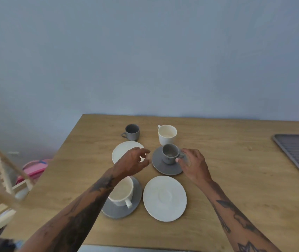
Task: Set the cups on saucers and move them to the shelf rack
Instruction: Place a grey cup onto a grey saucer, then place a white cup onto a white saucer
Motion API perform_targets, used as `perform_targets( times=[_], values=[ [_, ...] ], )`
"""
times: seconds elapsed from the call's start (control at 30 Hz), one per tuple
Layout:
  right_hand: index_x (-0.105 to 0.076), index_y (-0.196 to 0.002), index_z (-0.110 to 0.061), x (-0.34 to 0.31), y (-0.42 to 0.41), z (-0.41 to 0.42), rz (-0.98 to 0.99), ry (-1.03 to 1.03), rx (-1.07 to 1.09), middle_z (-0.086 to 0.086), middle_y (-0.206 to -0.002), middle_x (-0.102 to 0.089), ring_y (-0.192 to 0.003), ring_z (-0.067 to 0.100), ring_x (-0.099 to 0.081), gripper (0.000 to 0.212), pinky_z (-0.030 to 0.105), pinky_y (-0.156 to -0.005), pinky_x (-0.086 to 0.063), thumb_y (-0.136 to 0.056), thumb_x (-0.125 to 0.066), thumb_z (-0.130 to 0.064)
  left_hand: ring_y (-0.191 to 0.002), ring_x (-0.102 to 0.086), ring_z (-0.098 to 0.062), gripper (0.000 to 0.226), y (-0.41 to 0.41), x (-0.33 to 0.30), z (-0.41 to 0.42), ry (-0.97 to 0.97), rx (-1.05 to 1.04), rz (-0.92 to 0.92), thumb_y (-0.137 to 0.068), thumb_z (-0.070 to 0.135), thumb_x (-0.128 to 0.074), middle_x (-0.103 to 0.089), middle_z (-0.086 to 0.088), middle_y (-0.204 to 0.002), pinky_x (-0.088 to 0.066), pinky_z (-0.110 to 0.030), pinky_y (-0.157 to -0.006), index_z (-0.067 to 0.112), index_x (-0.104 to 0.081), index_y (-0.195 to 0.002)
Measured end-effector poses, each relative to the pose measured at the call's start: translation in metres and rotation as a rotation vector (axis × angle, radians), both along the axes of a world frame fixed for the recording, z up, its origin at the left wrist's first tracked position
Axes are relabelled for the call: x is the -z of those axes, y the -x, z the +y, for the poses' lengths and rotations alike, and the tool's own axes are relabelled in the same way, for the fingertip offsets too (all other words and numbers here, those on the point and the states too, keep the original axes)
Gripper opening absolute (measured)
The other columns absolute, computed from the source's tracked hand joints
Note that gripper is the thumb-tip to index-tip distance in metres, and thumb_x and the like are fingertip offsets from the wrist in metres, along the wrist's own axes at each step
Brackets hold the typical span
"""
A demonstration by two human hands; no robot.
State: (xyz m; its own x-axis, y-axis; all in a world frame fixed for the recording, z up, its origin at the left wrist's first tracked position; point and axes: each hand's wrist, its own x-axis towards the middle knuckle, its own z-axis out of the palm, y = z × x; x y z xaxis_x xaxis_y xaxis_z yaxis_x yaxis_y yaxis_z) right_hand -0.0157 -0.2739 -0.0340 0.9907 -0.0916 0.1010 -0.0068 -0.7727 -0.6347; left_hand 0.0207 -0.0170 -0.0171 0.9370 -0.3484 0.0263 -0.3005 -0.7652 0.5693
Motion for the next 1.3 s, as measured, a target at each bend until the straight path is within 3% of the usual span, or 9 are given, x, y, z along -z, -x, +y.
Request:
perform_targets(
  times=[0.13,0.27,0.4,0.5,0.6,0.8,0.97,1.17,1.3],
  values=[
    [-0.064,-0.125,-0.021,-0.009,0.027,0.046,-0.044,-0.035,-0.105,0.000,-0.129,-0.057,-0.121,0.016,-0.050,0.036,0.024,-0.092,-0.040,-0.093,-0.067,-0.037,-0.089,-0.065,-0.017,0.035,0.014,0.001,0.067,-0.030,-0.058,0.041,-0.091,0.032,-0.066,-0.068,-0.004,-0.107,-0.051,-0.027,-0.081,0.014,-0.069,-0.122],
    [-0.067,-0.120,-0.029,0.000,0.067,0.102,0.049,-0.158,-0.259,-0.011,-0.119,-0.060,-0.107,0.002,-0.058,0.037,0.021,-0.088,-0.046,-0.089,-0.067,-0.049,-0.090,-0.067,-0.016,0.034,0.030,0.015,0.121,-0.046,-0.109,0.137,-0.090,0.032,-0.066,-0.072,-0.002,-0.106,-0.053,-0.030,-0.084,0.015,-0.070,-0.119],
    [-0.059,-0.122,-0.043,0.017,0.099,0.139,0.081,-0.215,-0.236,-0.028,-0.117,-0.058,-0.104,-0.004,-0.059,0.051,0.012,-0.078,-0.048,-0.079,-0.062,-0.070,-0.088,-0.068,-0.009,0.025,0.047,0.031,0.141,0.128,-0.082,0.265,-0.090,0.032,-0.066,-0.074,0.010,-0.103,-0.055,-0.026,-0.084,0.022,-0.075,-0.111],
    [-0.048,-0.124,-0.052,0.025,0.109,0.155,0.098,-0.253,-0.184,-0.030,-0.120,-0.057,-0.103,-0.003,-0.061,0.049,0.014,-0.078,-0.053,-0.080,-0.069,-0.063,-0.085,-0.068,-0.007,0.023,0.058,0.034,0.140,0.326,-0.073,0.345,-0.093,0.021,-0.061,-0.076,0.011,-0.099,-0.052,-0.012,-0.071,0.027,-0.077,-0.108],
    [-0.047,-0.127,-0.049,0.027,0.112,0.165,0.112,-0.300,-0.123,-0.025,-0.125,-0.059,-0.106,0.002,-0.063,0.049,0.015,-0.080,-0.054,-0.084,-0.072,-0.052,-0.072,-0.066,-0.011,0.028,0.066,0.033,0.141,0.542,-0.115,0.503,-0.094,0.011,-0.058,-0.076,-0.005,-0.085,-0.052,-0.017,-0.062,0.022,-0.077,-0.109],
    [-0.049,-0.123,-0.049,0.023,0.118,0.177,0.089,-0.377,-0.037,-0.026,-0.122,-0.060,-0.100,0.001,-0.067,0.049,0.008,-0.073,-0.052,-0.086,-0.076,-0.036,-0.082,-0.070,-0.015,0.024,0.071,0.028,0.140,0.724,-0.134,0.680,-0.096,0.020,-0.058,-0.077,-0.008,-0.092,-0.057,-0.035,-0.080,0.021,-0.076,-0.113],
    [-0.049,-0.121,-0.049,0.021,0.113,0.183,0.075,-0.415,0.010,-0.021,-0.121,-0.062,-0.095,-0.002,-0.069,0.048,0.009,-0.072,-0.053,-0.086,-0.077,-0.030,-0.103,-0.071,-0.025,0.024,0.062,0.032,0.139,0.778,-0.142,0.684,-0.097,0.020,-0.058,-0.077,-0.011,-0.106,-0.058,-0.040,-0.091,0.019,-0.076,-0.112],
    [-0.058,-0.131,-0.036,0.007,0.069,0.175,0.058,-0.426,-0.004,-0.018,-0.126,-0.064,-0.106,0.008,-0.066,0.049,0.014,-0.077,-0.052,-0.086,-0.077,-0.032,-0.092,-0.074,-0.020,0.024,0.023,0.025,0.130,0.870,-0.185,0.651,-0.096,0.018,-0.058,-0.079,-0.006,-0.097,-0.060,-0.028,-0.076,0.025,-0.081,-0.095],
    [-0.058,-0.133,-0.030,-0.003,0.018,0.168,0.075,-0.412,-0.047,-0.012,-0.122,-0.064,-0.095,0.004,-0.069,0.051,0.007,-0.069,-0.049,-0.086,-0.077,-0.029,-0.085,-0.073,-0.019,0.025,-0.012,0.020,0.121,0.881,-0.265,0.562,-0.097,0.018,-0.056,-0.079,-0.007,-0.094,-0.062,-0.032,-0.079,0.025,-0.080,-0.094]
  ],
)
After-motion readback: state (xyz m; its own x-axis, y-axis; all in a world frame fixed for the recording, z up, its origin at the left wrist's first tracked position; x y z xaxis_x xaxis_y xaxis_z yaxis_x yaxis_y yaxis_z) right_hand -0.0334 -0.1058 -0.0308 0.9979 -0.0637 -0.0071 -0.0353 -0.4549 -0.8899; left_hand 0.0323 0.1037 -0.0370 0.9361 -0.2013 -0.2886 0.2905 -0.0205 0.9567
